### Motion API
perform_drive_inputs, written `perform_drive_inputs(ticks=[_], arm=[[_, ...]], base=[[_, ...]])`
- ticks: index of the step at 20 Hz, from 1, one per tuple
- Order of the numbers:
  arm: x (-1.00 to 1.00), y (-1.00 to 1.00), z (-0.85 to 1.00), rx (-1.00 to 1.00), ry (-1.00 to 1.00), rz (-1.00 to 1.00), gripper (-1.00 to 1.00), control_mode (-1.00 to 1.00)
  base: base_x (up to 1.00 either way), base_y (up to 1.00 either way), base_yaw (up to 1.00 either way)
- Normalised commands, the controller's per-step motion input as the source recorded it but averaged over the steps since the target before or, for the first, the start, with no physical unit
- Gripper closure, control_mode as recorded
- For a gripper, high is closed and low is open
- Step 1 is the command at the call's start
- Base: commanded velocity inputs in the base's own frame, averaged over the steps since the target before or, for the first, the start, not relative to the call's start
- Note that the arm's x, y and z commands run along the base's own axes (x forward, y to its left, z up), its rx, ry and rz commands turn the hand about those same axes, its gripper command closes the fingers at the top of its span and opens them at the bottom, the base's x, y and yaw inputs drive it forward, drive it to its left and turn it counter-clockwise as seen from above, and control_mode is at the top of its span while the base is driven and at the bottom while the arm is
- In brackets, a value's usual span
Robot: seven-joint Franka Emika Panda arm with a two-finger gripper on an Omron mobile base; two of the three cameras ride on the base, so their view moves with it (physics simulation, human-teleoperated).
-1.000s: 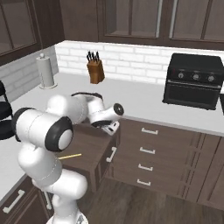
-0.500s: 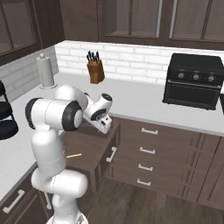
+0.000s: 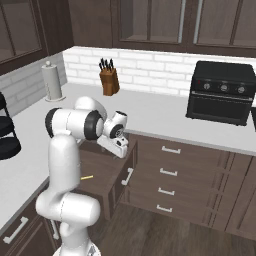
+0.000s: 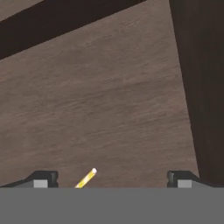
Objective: Take a straw from the drawer in front and place it inside the glass cup on the dining counter.
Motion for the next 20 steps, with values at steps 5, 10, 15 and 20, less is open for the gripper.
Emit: perform_drive_inputs(ticks=[5,10,15,20], arm=[[-0.2,-0.01,-0.58,-0.13,0.02,0.0,-1.0,-1.0],[-0.3,-0.25,-0.43,-0.13,-0.01,0.0,-1.0,-1.0],[-0.47,-0.81,-0.19,-0.13,-0.06,-0.02,-1.0,-1.0],[-0.38,-1.0,0.0,-0.06,-0.02,-0.11,-1.0,-1.0]], base=[[0.0,0.0,0.0],[0.0,0.0,0.0],[0.0,0.0,0.0],[0.0,0.0,0.0]])
